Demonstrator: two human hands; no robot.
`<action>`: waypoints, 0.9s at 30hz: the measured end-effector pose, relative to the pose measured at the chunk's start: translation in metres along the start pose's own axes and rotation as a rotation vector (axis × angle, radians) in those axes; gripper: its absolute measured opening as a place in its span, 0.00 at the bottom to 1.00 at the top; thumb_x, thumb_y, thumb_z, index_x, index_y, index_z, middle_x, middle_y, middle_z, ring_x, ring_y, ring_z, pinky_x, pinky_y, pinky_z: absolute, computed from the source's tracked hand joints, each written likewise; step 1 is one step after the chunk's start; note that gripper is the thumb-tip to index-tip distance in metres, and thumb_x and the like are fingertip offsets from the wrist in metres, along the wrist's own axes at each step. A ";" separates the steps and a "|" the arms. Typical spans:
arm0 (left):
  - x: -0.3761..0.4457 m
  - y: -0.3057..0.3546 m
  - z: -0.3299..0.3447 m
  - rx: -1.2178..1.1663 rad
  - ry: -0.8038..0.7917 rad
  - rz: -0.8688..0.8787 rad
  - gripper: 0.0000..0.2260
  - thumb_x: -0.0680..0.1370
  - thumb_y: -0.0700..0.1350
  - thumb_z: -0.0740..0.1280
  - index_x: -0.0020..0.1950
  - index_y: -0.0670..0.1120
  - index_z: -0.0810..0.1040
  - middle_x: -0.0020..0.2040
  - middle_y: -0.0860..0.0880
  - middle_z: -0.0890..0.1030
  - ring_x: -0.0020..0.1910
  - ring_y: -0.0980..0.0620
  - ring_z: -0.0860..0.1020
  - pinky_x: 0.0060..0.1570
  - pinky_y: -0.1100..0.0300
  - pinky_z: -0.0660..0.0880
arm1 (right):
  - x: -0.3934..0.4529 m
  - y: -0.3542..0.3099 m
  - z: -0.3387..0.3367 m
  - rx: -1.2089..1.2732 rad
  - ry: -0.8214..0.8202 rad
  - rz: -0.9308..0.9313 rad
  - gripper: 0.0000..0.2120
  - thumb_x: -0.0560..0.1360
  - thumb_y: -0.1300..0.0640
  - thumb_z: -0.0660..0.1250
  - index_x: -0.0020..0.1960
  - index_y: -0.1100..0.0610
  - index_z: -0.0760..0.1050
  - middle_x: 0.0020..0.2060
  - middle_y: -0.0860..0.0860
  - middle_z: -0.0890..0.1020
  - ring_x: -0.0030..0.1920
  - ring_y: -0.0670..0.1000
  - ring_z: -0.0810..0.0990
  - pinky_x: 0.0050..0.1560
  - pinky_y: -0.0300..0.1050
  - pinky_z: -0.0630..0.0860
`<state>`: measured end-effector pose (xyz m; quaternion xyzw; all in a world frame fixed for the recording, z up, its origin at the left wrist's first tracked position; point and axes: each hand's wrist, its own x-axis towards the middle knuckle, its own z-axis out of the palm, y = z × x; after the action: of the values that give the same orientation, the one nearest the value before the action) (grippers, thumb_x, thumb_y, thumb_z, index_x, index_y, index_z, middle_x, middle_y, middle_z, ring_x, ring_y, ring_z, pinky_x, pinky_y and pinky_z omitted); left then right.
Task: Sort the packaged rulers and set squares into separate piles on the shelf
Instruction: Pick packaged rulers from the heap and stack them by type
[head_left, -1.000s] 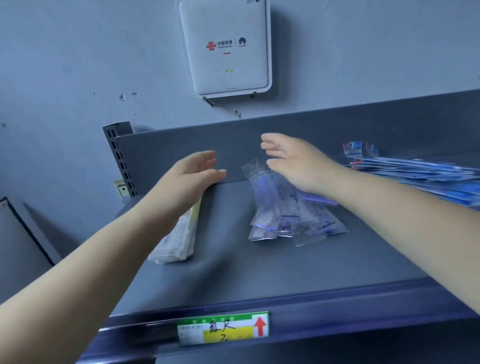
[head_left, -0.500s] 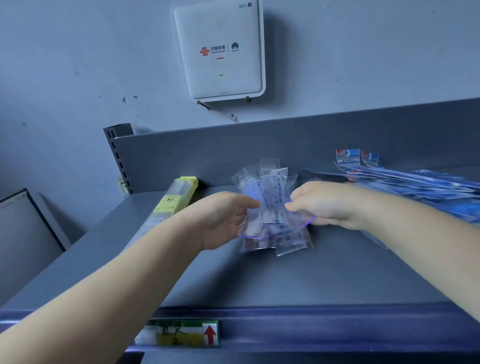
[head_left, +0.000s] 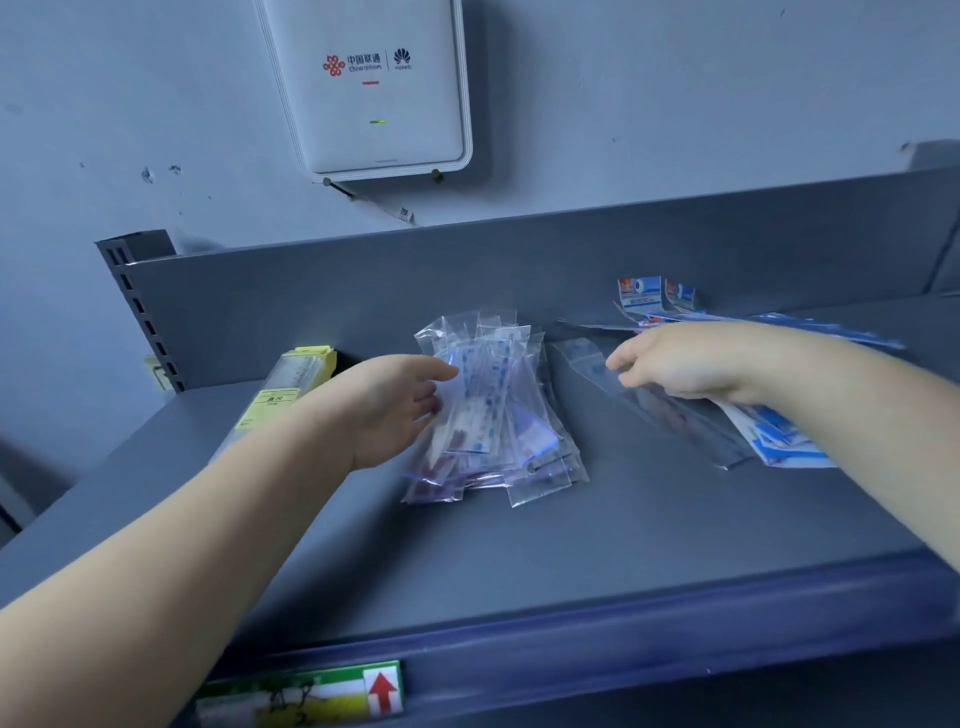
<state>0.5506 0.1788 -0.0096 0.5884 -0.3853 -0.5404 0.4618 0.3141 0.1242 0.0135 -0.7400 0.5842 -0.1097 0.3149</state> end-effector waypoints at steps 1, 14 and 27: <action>0.000 -0.001 -0.001 -0.010 -0.026 0.014 0.33 0.72 0.41 0.68 0.75 0.39 0.60 0.75 0.44 0.63 0.73 0.49 0.63 0.72 0.55 0.60 | 0.000 0.002 0.002 -0.054 0.006 0.012 0.19 0.77 0.63 0.58 0.67 0.68 0.65 0.65 0.65 0.71 0.49 0.49 0.60 0.60 0.50 0.70; 0.005 -0.009 0.001 -0.073 -0.051 0.039 0.19 0.79 0.37 0.60 0.70 0.39 0.68 0.68 0.43 0.72 0.64 0.50 0.72 0.56 0.61 0.72 | 0.001 -0.024 0.019 -0.348 0.029 0.054 0.09 0.71 0.57 0.72 0.40 0.60 0.73 0.31 0.54 0.80 0.33 0.53 0.76 0.32 0.37 0.69; -0.007 -0.006 0.004 -0.034 -0.013 0.056 0.21 0.80 0.39 0.60 0.73 0.38 0.64 0.74 0.42 0.64 0.71 0.47 0.66 0.59 0.59 0.68 | 0.008 -0.018 0.018 -0.228 0.003 0.172 0.13 0.71 0.60 0.71 0.37 0.60 0.67 0.34 0.55 0.68 0.34 0.52 0.68 0.33 0.42 0.70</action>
<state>0.5453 0.1869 -0.0132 0.5660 -0.3951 -0.5375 0.4844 0.3404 0.1251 0.0090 -0.7179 0.6548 -0.0163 0.2359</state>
